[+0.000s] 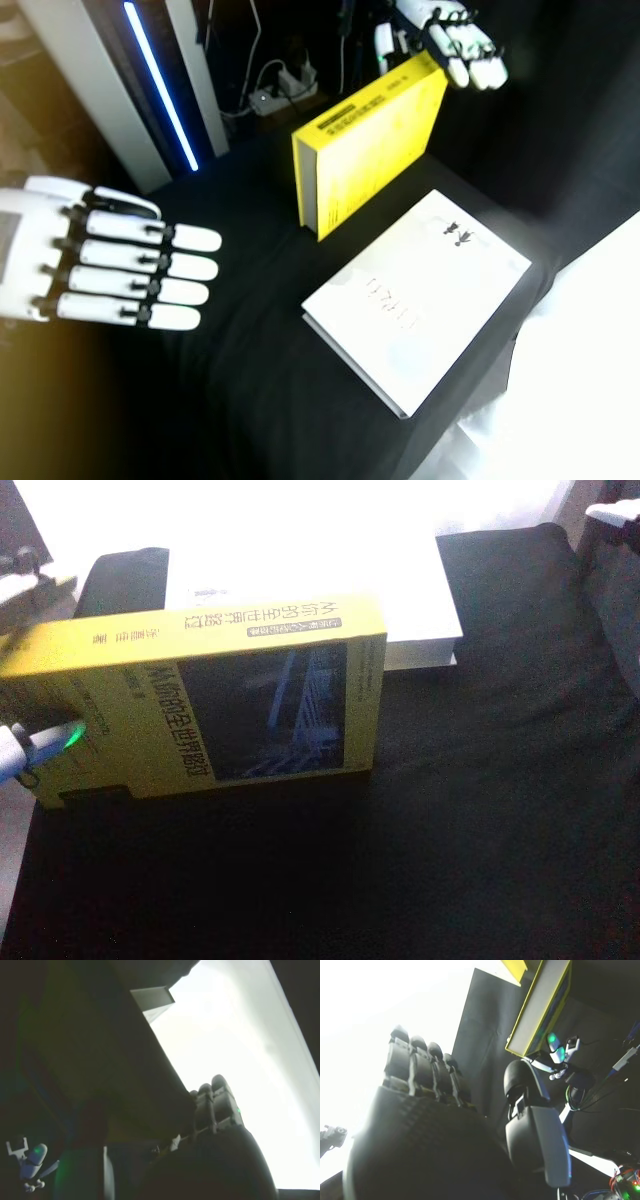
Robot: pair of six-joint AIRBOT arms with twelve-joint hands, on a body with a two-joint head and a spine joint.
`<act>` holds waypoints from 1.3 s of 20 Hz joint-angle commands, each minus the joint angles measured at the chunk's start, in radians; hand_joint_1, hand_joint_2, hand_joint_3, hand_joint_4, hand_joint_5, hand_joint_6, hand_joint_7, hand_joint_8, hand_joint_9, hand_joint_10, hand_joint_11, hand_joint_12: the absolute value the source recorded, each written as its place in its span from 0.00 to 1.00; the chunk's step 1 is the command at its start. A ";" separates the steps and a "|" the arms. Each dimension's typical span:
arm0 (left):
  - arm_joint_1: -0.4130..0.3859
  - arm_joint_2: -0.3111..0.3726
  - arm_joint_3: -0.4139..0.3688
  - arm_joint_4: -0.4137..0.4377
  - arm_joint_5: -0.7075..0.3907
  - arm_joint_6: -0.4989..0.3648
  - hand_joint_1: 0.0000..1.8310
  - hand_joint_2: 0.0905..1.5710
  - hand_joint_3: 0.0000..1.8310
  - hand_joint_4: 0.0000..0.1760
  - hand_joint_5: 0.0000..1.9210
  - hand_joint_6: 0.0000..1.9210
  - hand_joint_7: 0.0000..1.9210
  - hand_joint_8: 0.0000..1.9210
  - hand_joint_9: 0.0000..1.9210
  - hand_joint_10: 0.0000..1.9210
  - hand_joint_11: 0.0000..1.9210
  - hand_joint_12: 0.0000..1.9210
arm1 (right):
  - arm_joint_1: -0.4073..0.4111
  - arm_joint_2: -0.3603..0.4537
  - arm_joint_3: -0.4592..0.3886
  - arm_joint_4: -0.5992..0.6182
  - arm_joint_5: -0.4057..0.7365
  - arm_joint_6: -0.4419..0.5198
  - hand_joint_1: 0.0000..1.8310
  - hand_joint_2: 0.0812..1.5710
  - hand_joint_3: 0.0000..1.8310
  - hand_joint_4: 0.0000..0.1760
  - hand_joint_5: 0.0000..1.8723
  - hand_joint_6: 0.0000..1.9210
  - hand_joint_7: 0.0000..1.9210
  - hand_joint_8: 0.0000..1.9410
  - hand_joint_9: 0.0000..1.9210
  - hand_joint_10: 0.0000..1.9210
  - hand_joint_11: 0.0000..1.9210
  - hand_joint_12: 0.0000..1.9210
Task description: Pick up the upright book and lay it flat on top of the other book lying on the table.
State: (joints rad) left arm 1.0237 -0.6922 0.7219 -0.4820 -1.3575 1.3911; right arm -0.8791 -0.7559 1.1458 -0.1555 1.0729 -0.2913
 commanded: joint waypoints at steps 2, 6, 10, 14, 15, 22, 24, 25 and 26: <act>0.007 0.021 -0.014 0.044 -0.187 0.000 0.68 0.74 0.00 0.00 0.39 0.57 0.51 0.62 0.61 0.36 0.50 0.66 | 0.014 0.004 0.004 0.042 0.117 0.006 0.32 0.86 0.01 0.00 0.00 0.00 0.00 0.00 0.00 0.00 0.00 0.00; 0.035 0.049 -0.024 0.099 -0.281 0.000 0.68 0.73 0.00 0.00 0.39 0.58 0.51 0.62 0.59 0.43 0.54 0.66 | 0.014 0.001 0.007 0.050 0.117 0.007 0.32 0.86 0.01 0.00 0.00 0.00 0.00 0.00 0.00 0.00 0.00 0.00; 0.054 0.063 -0.027 0.129 -0.357 0.000 0.68 0.73 0.00 0.00 0.39 0.60 0.53 0.57 0.66 0.24 0.55 0.53 | 0.014 -0.002 0.011 0.058 0.117 0.007 0.36 0.86 0.00 0.00 0.00 0.00 0.00 0.00 0.00 0.00 0.00 0.00; 0.045 0.063 -0.026 0.176 -0.373 0.000 0.69 0.71 0.00 0.00 0.40 0.57 0.55 0.54 0.68 0.20 0.54 0.53 | 0.022 -0.010 0.014 0.061 0.133 0.007 0.35 0.87 0.00 0.00 0.00 0.00 0.00 0.00 0.00 0.00 0.00 0.00; 0.033 0.057 -0.022 0.180 -0.368 0.000 0.68 0.72 0.00 0.00 0.39 0.59 0.55 0.55 0.68 0.20 0.53 0.53 | 0.030 -0.014 0.015 0.061 0.140 0.007 0.36 0.86 0.00 0.00 0.00 0.00 0.00 0.00 0.00 0.00 0.00 0.00; -0.103 -0.017 0.044 0.194 -0.283 0.000 0.67 0.74 0.00 0.00 0.36 0.66 0.51 0.58 0.65 0.17 0.54 0.45 | 0.164 -0.096 0.057 0.004 0.163 0.007 0.39 0.81 0.00 0.00 0.00 0.00 0.00 0.00 0.00 0.00 0.00 0.00; -0.139 -0.033 0.054 0.207 -0.247 0.000 0.68 0.73 0.00 0.00 0.38 0.63 0.54 0.54 0.69 0.13 0.57 0.43 | 0.213 -0.121 0.067 -0.027 0.163 0.007 0.38 0.78 0.00 0.00 0.00 0.00 0.00 0.00 0.00 0.00 0.00 0.00; -0.152 -0.042 0.060 0.209 -0.228 0.000 0.68 0.72 0.00 0.00 0.38 0.64 0.54 0.53 0.69 0.12 0.59 0.43 | 0.230 -0.136 0.075 -0.037 0.163 0.007 0.37 0.78 0.00 0.00 0.00 0.00 0.00 0.00 0.00 0.00 0.00 0.00; -0.167 -0.056 0.069 0.212 -0.207 0.000 0.68 0.72 0.00 0.00 0.40 0.61 0.55 0.53 0.71 0.12 0.59 0.44 | 0.244 -0.152 0.084 -0.045 0.162 0.007 0.34 0.78 0.00 0.06 0.00 0.00 0.00 0.00 0.00 0.00 0.00 0.00</act>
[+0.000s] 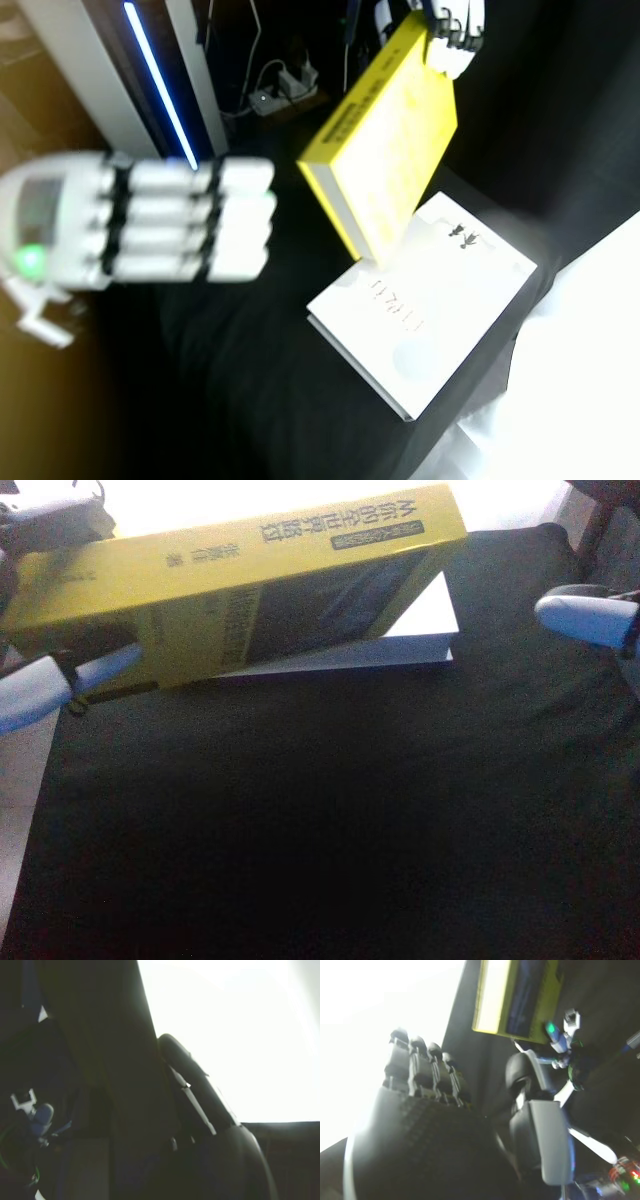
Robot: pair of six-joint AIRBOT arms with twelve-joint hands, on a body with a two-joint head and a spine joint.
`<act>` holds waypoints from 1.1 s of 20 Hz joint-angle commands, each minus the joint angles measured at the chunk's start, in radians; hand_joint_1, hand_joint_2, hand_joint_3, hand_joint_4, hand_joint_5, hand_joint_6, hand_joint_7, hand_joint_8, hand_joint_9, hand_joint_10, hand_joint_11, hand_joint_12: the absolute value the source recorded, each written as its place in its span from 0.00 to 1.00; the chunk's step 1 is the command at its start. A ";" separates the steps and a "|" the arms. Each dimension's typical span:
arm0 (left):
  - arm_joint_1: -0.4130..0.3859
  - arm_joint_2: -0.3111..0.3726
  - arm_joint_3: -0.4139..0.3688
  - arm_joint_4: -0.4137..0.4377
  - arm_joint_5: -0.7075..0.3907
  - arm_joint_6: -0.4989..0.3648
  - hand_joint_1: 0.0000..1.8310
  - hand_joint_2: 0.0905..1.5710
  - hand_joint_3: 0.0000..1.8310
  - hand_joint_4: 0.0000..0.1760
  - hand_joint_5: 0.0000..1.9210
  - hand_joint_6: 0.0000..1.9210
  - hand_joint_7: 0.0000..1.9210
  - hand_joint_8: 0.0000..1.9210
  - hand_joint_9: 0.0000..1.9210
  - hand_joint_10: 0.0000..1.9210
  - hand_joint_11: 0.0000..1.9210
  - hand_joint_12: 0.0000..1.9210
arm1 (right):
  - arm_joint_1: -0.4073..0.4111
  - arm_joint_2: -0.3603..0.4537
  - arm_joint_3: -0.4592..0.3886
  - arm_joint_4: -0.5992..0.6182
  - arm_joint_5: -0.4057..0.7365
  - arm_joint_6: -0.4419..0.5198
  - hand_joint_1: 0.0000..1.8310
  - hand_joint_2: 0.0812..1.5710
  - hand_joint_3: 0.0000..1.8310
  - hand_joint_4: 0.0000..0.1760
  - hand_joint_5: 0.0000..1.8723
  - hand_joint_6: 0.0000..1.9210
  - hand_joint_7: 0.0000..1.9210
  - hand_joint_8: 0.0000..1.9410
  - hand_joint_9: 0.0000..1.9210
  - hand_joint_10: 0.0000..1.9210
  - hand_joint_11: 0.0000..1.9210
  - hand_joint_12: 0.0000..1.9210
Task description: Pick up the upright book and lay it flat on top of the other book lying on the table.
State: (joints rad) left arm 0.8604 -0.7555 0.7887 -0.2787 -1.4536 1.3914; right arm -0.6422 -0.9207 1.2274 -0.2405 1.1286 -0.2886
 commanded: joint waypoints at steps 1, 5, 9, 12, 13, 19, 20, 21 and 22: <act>-0.020 -0.007 0.011 0.012 -0.086 0.000 0.68 0.72 0.00 0.00 0.40 0.61 0.55 0.53 0.71 0.12 0.59 0.45 | 0.017 -0.002 0.011 0.037 0.106 0.005 0.34 0.78 0.00 0.14 0.00 0.00 0.00 0.00 0.00 0.00 0.00 0.00; -0.079 -0.053 0.045 0.028 -0.002 0.000 0.68 0.73 0.00 0.00 0.38 0.63 0.53 0.56 0.72 0.14 0.59 0.53 | 0.048 -0.062 0.047 0.016 0.097 0.026 0.33 0.74 0.00 0.14 0.00 0.00 0.00 0.00 0.00 0.00 0.00 0.00; -0.096 -0.076 0.052 0.056 0.019 0.000 0.69 0.71 0.00 0.00 0.43 0.54 0.55 0.55 0.66 0.34 0.59 0.63 | 0.072 -0.136 0.091 -0.013 0.060 0.059 0.46 0.68 0.00 0.43 0.00 0.00 0.00 0.00 0.00 0.00 0.00 0.04; -0.096 -0.077 0.040 0.087 -0.022 0.000 0.69 0.71 0.00 0.00 0.43 0.53 0.54 0.58 0.65 0.40 0.60 0.67 | 0.072 -0.174 0.120 -0.027 0.030 0.099 0.49 0.69 0.00 0.06 0.00 0.00 0.00 0.00 0.02 0.01 0.01 0.01; -0.096 -0.076 0.035 0.101 -0.044 0.000 0.69 0.71 0.00 0.00 0.42 0.55 0.55 0.57 0.65 0.40 0.62 0.66 | 0.072 -0.182 0.126 -0.030 0.023 0.108 0.50 0.67 0.00 0.00 0.00 0.00 0.08 0.01 0.05 0.09 0.00 0.28; -0.065 -0.070 0.008 0.149 -0.118 0.000 0.73 0.71 0.00 0.00 0.36 0.64 0.50 0.52 0.56 0.54 0.55 0.63 | 0.071 -0.196 0.130 -0.042 0.003 0.135 0.61 0.77 0.00 0.00 0.41 0.68 0.77 0.97 0.87 0.99 0.89 1.00; -0.063 -0.069 0.006 0.151 -0.123 0.000 0.73 0.71 0.00 0.00 0.36 0.64 0.50 0.52 0.56 0.54 0.55 0.63 | 0.071 -0.195 0.130 -0.042 0.003 0.137 0.61 0.77 0.00 0.00 0.41 0.68 0.77 0.97 0.87 0.99 0.89 1.00; -0.062 -0.068 0.005 0.155 -0.125 0.000 0.75 0.72 0.00 0.00 0.35 0.63 0.48 0.55 0.53 0.62 0.48 0.64 | 0.071 -0.195 0.129 -0.042 0.004 0.137 0.61 0.77 0.00 0.00 0.41 0.69 0.78 1.00 0.87 1.00 0.90 1.00; -0.062 -0.067 0.005 0.155 -0.128 0.000 0.75 0.72 0.00 0.00 0.35 0.63 0.48 0.55 0.53 0.62 0.48 0.64 | 0.071 -0.195 0.129 -0.042 0.004 0.139 0.61 0.77 0.00 0.00 0.41 0.69 0.78 1.00 0.87 1.00 0.90 1.00</act>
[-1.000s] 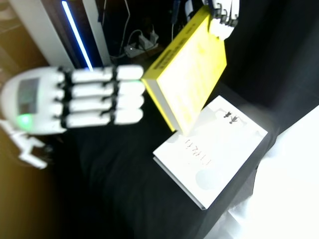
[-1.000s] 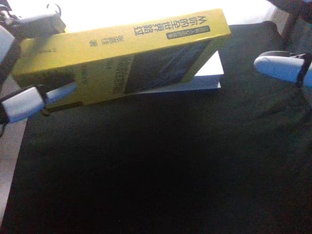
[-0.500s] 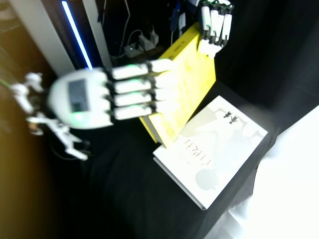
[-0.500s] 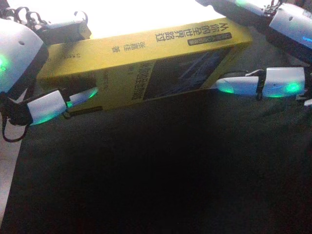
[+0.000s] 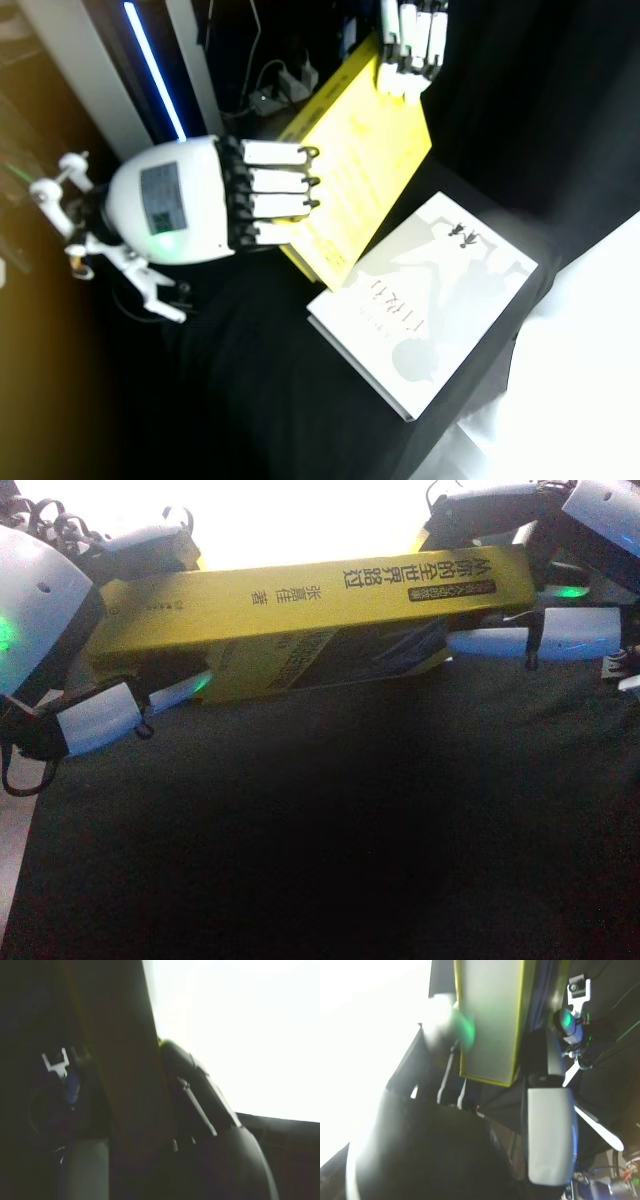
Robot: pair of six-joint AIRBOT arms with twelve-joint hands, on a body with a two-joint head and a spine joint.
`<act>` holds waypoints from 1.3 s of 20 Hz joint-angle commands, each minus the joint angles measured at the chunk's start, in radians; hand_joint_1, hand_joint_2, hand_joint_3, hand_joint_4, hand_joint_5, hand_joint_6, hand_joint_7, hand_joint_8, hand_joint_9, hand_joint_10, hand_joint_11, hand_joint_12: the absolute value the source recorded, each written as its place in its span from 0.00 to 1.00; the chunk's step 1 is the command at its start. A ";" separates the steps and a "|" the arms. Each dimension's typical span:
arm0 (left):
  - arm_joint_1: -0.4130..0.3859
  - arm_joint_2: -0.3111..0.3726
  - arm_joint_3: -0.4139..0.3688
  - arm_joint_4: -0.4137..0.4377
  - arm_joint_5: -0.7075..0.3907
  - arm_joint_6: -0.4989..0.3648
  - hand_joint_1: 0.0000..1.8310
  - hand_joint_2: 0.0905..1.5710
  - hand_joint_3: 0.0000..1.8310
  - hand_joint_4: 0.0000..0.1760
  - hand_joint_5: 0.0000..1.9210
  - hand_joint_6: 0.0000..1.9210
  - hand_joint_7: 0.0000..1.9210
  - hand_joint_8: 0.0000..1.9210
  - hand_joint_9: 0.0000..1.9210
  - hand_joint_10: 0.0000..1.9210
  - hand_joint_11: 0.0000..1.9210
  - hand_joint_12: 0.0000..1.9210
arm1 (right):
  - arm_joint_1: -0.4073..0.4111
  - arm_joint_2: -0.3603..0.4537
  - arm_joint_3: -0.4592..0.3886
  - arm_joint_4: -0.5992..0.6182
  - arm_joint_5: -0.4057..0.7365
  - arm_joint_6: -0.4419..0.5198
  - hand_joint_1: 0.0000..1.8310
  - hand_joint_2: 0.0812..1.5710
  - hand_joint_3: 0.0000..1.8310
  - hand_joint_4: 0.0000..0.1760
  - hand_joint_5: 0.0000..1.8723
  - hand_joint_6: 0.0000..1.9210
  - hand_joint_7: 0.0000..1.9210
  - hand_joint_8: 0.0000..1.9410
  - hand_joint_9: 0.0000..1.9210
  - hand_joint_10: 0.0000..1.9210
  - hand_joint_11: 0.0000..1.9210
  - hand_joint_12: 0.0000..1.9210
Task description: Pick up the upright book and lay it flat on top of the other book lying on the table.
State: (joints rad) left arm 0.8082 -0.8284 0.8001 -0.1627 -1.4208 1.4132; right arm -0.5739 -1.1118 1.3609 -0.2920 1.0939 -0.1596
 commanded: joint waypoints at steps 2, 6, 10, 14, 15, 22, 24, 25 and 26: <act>0.002 0.012 -0.013 0.040 -0.174 -0.022 0.75 0.75 0.00 0.00 0.31 0.68 0.45 0.61 0.45 0.70 0.21 0.76 | 0.003 -0.004 -0.005 0.009 0.040 0.010 0.60 0.77 0.00 0.00 0.40 0.70 0.72 1.00 0.82 1.00 0.85 1.00; 0.027 0.024 -0.019 -0.001 -0.181 -0.022 0.36 0.53 0.00 0.99 0.00 0.00 0.00 0.00 0.00 0.00 0.00 0.00 | 0.003 -0.003 -0.011 0.009 0.052 0.010 0.60 0.78 0.00 0.00 0.40 0.70 0.65 1.00 0.78 1.00 0.83 1.00; 0.059 0.039 -0.027 -0.052 -0.188 -0.022 0.37 0.54 0.00 1.00 0.00 0.00 0.00 0.00 0.00 0.00 0.00 0.00 | 0.003 0.023 -0.028 0.011 0.079 0.010 0.58 0.82 0.01 0.00 0.34 0.78 0.67 1.00 0.80 1.00 0.84 1.00; 0.120 0.055 -0.035 -0.131 -0.222 -0.022 0.35 0.55 0.00 1.00 0.00 0.00 0.00 0.00 0.00 0.00 0.00 0.00 | 0.015 0.059 -0.041 0.025 0.121 0.010 0.59 0.81 0.00 0.00 0.36 0.76 0.65 0.98 0.78 1.00 0.83 1.00; 0.132 0.057 -0.036 -0.148 -0.225 -0.022 0.35 0.55 0.00 1.00 0.00 0.00 0.00 0.00 0.00 0.00 0.00 0.00 | 0.027 0.063 -0.042 0.025 0.124 0.010 0.59 0.80 0.00 0.00 0.37 0.75 0.65 0.97 0.78 1.00 0.82 1.00; 0.156 0.056 -0.036 -0.185 -0.193 -0.022 0.35 0.56 0.01 1.00 0.00 0.00 0.00 0.00 0.00 0.00 0.00 0.00 | 0.102 0.087 -0.042 0.034 0.126 -0.056 0.57 0.82 0.00 0.00 0.33 0.76 0.51 0.51 0.57 0.56 0.49 0.81; 0.156 0.055 -0.036 -0.182 -0.185 -0.022 0.35 0.56 0.00 1.00 0.00 0.00 0.00 0.00 0.00 0.00 0.00 0.00 | 0.121 0.088 -0.042 0.037 0.122 -0.090 0.60 0.77 0.00 0.00 0.41 0.67 0.59 0.48 0.64 0.61 0.56 0.85; 0.156 0.052 -0.035 -0.181 -0.182 -0.022 0.34 0.55 0.00 1.00 0.00 0.00 0.00 0.00 0.00 0.00 0.00 0.00 | 0.127 0.088 -0.042 0.037 0.116 -0.101 0.61 0.76 0.00 0.00 0.42 0.65 0.59 0.48 0.64 0.61 0.56 0.85; 0.156 0.049 -0.033 -0.181 -0.178 -0.022 0.33 0.55 0.00 1.00 0.00 0.00 0.00 0.00 0.00 0.00 0.00 0.00 | 0.133 0.089 -0.043 0.036 0.106 -0.120 0.60 0.76 0.00 0.00 0.42 0.66 0.59 0.47 0.64 0.61 0.56 0.85</act>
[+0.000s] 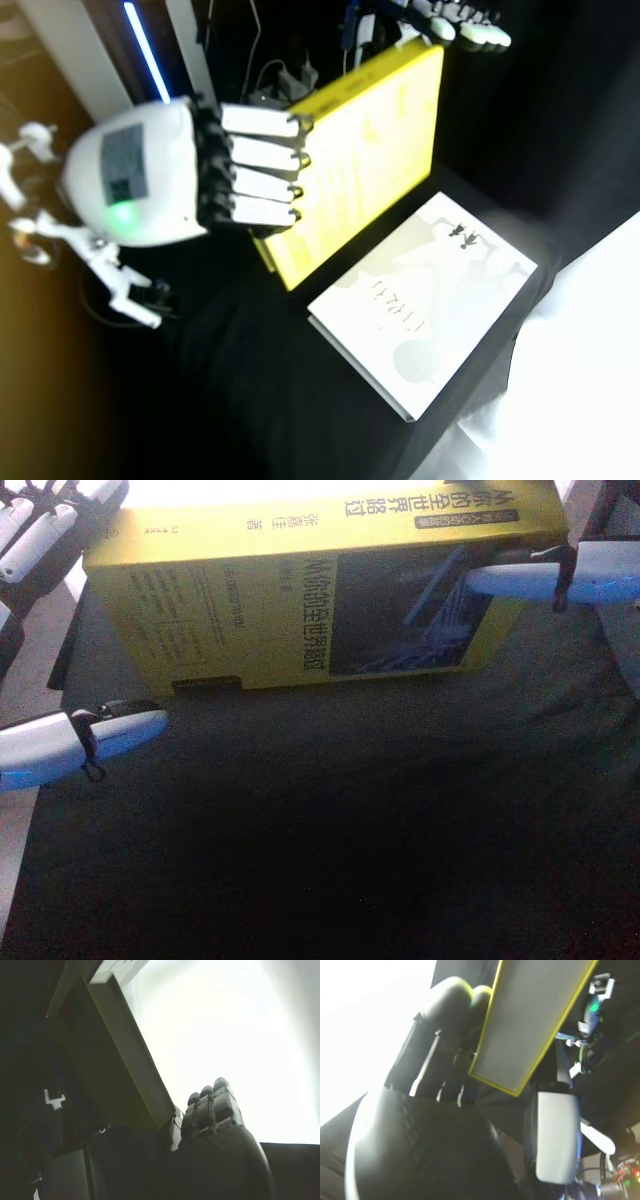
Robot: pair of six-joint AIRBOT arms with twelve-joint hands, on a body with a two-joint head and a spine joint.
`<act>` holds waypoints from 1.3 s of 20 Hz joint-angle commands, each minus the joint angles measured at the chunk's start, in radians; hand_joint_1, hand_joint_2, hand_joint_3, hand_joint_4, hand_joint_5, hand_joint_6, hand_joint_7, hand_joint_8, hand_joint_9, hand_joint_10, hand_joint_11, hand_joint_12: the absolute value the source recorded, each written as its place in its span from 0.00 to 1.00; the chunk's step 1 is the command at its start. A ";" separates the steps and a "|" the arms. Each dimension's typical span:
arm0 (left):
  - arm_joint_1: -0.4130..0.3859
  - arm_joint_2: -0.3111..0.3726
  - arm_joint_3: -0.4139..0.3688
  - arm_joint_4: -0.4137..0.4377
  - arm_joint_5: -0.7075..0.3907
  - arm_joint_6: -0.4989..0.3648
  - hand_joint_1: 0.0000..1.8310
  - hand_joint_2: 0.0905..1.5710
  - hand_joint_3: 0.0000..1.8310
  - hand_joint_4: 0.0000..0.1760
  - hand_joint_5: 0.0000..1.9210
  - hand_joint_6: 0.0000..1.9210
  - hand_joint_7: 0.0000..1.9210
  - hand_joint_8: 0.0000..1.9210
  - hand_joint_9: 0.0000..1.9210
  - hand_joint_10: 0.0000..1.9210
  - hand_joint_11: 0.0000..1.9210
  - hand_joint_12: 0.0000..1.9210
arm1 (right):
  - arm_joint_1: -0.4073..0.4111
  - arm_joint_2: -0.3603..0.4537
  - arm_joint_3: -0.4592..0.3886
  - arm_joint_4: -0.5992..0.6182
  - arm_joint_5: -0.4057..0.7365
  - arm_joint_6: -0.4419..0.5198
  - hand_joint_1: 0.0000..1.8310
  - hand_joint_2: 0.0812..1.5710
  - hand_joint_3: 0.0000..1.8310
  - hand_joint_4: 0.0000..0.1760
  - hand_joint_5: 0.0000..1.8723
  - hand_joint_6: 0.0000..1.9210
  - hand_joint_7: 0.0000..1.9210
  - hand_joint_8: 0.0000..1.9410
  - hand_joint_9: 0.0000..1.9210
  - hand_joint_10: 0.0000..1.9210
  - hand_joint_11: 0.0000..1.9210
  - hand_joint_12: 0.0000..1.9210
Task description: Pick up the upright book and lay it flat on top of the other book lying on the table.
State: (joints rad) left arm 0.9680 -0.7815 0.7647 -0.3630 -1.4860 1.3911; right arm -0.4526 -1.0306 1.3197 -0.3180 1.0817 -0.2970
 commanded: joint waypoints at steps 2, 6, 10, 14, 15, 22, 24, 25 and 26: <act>-0.004 -0.003 0.006 0.020 -0.107 0.000 0.36 0.55 0.00 1.00 0.00 0.00 0.00 0.00 0.00 0.00 0.00 0.00 | 0.045 0.008 0.006 0.048 0.055 -0.011 0.61 0.76 0.00 0.00 0.43 0.65 0.59 0.47 0.64 0.61 0.56 0.85; -0.004 -0.004 0.007 0.028 -0.106 0.000 0.39 0.58 0.01 1.00 0.00 0.00 0.00 0.00 0.00 0.00 0.00 0.00 | 0.093 0.005 0.032 0.008 0.002 -0.011 0.56 0.84 0.01 0.00 0.31 0.82 0.61 0.97 0.67 1.00 0.65 1.00; -0.004 -0.005 0.008 0.031 -0.107 0.000 0.44 0.58 0.00 1.00 0.00 0.00 0.00 0.00 0.00 0.00 0.00 0.00 | 0.149 0.005 0.037 -0.001 -0.046 -0.061 0.72 0.80 0.00 0.00 0.31 0.77 0.36 0.72 0.38 0.88 0.41 1.00; -0.005 -0.011 0.009 0.036 -0.107 0.000 0.42 0.57 0.00 1.00 0.00 0.00 0.00 0.00 0.00 0.00 0.00 0.00 | 0.162 -0.010 0.050 -0.023 -0.127 -0.109 0.73 0.80 0.00 0.00 0.25 0.72 0.40 0.71 0.41 0.86 0.35 1.00; -0.005 -0.012 0.010 0.037 -0.107 0.000 0.42 0.57 0.00 1.00 0.00 0.00 0.00 0.00 0.00 0.00 0.00 0.00 | 0.163 -0.017 0.058 -0.030 -0.138 -0.110 0.74 0.77 0.00 0.00 0.28 0.70 0.43 0.66 0.46 0.79 0.41 0.94; -0.005 -0.020 0.013 0.042 -0.115 0.000 0.40 0.57 0.00 1.00 0.00 0.00 0.00 0.00 0.00 0.00 0.00 0.00 | 0.164 -0.139 0.174 -0.079 -0.257 -0.109 0.74 0.75 0.00 0.00 0.34 0.67 0.46 0.59 0.45 0.74 0.38 0.89; -0.004 -0.019 0.011 0.043 -0.115 0.000 0.40 0.58 0.00 1.00 0.00 0.00 0.00 0.00 0.00 0.00 0.00 0.00 | 0.156 -0.175 0.205 -0.078 -0.291 -0.109 0.75 0.73 0.00 0.00 0.38 0.59 0.52 0.53 0.46 0.75 0.38 0.90; -0.004 -0.019 0.011 0.044 -0.115 0.000 0.40 0.59 0.01 1.00 0.00 0.00 0.00 0.00 0.00 0.00 0.00 0.00 | 0.142 -0.189 0.219 -0.066 -0.300 -0.109 0.74 0.74 0.00 0.00 0.35 0.63 0.49 0.57 0.42 0.78 0.35 0.92; -0.004 -0.020 0.010 0.044 -0.115 0.000 0.40 0.59 0.01 1.00 0.00 0.00 0.00 0.00 0.00 0.00 0.00 0.00 | 0.129 -0.200 0.229 -0.060 -0.313 -0.109 0.74 0.75 0.00 0.00 0.33 0.65 0.48 0.58 0.41 0.79 0.34 0.92</act>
State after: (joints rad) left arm 0.9684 -0.8024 0.7727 -0.3401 -1.4780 1.3911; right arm -0.3161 -1.2316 1.5402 -0.3702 0.7761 -0.3912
